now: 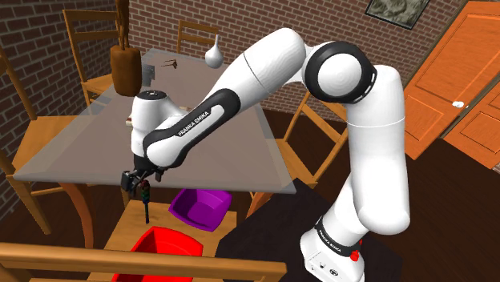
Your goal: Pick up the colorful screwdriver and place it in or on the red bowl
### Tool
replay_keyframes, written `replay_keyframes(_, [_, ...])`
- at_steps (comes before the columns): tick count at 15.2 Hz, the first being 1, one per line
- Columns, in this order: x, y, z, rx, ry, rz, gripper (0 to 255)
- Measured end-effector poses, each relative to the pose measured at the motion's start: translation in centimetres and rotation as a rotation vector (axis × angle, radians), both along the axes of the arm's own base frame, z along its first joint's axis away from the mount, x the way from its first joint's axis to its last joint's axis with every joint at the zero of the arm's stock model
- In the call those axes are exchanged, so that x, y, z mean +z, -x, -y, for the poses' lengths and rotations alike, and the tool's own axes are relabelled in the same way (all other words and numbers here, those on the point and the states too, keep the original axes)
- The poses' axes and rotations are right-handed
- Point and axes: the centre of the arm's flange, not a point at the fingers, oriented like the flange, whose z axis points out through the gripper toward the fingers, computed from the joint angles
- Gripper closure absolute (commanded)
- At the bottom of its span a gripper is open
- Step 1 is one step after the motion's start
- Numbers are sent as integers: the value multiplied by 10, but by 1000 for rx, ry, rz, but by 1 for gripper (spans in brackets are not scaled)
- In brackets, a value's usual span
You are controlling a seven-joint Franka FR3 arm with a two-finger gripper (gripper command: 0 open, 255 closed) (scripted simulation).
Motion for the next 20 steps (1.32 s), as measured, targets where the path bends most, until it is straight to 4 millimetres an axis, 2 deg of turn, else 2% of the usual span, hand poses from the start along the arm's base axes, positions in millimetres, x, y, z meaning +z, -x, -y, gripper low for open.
replay_keyframes(7, [-5, 0, 0, 0, 0, 0, 0])
replay_keyframes(8, [-5, 0, 0, 0, 0, 0, 255])
replay_keyframes(18, [-5, 0, 0, 0, 0, 0, 255])
replay_keyframes(20, [2, -1, -1, 0, 0, 0, 255])
